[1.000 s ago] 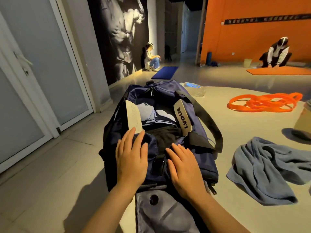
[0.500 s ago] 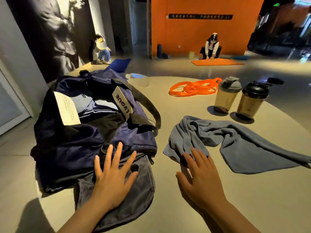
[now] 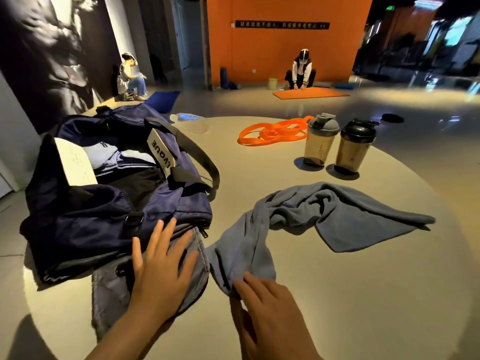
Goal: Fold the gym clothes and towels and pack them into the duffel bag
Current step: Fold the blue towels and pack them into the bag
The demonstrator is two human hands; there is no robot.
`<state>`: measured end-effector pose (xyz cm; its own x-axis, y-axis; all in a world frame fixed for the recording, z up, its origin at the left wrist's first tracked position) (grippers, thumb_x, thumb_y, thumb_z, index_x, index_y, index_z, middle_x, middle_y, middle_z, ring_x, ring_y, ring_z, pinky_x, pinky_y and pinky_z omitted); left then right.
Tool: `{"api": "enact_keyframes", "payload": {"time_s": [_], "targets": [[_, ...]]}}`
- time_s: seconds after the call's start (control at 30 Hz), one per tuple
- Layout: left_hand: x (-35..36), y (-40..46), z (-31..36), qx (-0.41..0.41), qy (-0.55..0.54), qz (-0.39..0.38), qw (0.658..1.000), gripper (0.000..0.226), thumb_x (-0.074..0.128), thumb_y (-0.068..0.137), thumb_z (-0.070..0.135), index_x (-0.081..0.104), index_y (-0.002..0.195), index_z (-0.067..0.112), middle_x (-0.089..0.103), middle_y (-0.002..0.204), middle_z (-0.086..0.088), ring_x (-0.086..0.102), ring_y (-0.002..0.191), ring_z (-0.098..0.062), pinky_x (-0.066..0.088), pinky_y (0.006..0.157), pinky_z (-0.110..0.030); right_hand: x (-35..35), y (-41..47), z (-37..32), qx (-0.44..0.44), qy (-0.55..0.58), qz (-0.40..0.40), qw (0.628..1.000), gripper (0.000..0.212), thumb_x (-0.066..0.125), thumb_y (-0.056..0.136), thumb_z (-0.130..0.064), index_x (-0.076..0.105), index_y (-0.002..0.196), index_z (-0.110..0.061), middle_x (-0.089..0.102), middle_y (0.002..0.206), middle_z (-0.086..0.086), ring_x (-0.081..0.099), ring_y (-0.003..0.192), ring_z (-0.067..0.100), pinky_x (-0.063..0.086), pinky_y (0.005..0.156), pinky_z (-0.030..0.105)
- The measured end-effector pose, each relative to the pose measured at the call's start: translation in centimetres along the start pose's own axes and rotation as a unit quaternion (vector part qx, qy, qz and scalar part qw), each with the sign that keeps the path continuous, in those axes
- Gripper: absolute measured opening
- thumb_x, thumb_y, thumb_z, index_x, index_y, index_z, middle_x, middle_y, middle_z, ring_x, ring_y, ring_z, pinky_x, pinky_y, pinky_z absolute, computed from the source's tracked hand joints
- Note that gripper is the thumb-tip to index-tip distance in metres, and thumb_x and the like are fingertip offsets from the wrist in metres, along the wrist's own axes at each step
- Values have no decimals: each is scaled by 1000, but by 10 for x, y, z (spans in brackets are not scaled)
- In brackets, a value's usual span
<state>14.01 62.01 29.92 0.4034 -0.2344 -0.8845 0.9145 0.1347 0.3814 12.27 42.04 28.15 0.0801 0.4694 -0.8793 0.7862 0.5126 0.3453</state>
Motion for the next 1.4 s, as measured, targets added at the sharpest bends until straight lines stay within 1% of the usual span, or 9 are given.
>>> {"api": "enact_keyframes", "payload": {"time_s": [0.13,0.23,0.33,0.5,0.7,0.87,1.0,1.2,1.4], "targets": [[-6,-19,82,86,-156,-62,982,53,7,85,73,27,132,61,5,149,34,-11,136,17,-22,112,-23,-18,-30,-12,-15,122,-22,992,22,48,93,-45,62,109,-41,60,116,-23,59,93,-4,47,74,9],[19,-30,107,134,-158,-169,964,52,-2,80,79,9,130,72,-10,148,39,-12,139,13,-18,115,-28,-59,-38,24,64,121,63,989,24,48,86,-42,61,106,-41,59,117,-23,53,100,-7,43,81,4],[43,-35,107,162,-37,-202,965,58,9,93,70,36,140,49,26,153,20,23,142,-8,3,113,-36,-87,-25,79,147,55,113,981,36,46,91,-44,61,121,-30,58,128,-9,52,114,5,41,95,19],[45,-37,109,153,0,-204,967,57,17,96,63,54,132,37,49,142,9,32,134,-9,9,110,-34,-87,-8,155,234,-106,-34,966,58,42,95,-55,32,146,-29,31,153,-4,31,138,17,28,111,32],[33,-29,101,76,-1,-136,988,62,19,95,62,51,134,27,65,124,1,59,118,-22,3,114,-45,-80,-34,127,158,-106,46,981,37,48,91,-46,64,115,-23,63,111,-6,60,95,15,45,84,27],[7,-13,131,167,-5,-41,985,62,26,93,56,42,142,22,63,123,-7,63,103,-27,30,106,-55,-77,-96,101,105,-84,128,983,51,27,98,-52,69,95,-24,68,98,-7,59,87,9,50,76,26],[30,13,171,308,14,-21,951,47,42,88,40,58,127,18,63,122,-5,59,112,-25,43,100,-48,-84,-112,102,129,-95,166,973,47,35,97,-47,73,82,-22,71,85,-9,64,70,9,48,71,19],[52,61,177,288,-20,-47,956,35,45,90,33,71,75,17,65,66,-1,60,54,-26,49,59,-35,-135,-91,132,256,78,166,949,18,56,94,-21,58,88,-37,62,86,-17,58,73,1,48,64,12],[-28,113,150,117,-225,61,965,14,59,93,12,69,103,13,67,100,-6,60,88,-24,49,81,-39,-250,-48,189,231,110,297,920,8,50,97,-11,56,98,-15,59,87,-7,62,84,18,56,68,17]]}}
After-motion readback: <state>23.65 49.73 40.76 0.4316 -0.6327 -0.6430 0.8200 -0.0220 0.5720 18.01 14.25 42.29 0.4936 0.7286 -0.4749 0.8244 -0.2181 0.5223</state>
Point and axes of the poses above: each hand's wrist, its own y-axis towards the middle knuckle, its own x-axis out of the palm, z = x × y, the point moved 5 cm from there along y, towards the middle knuckle
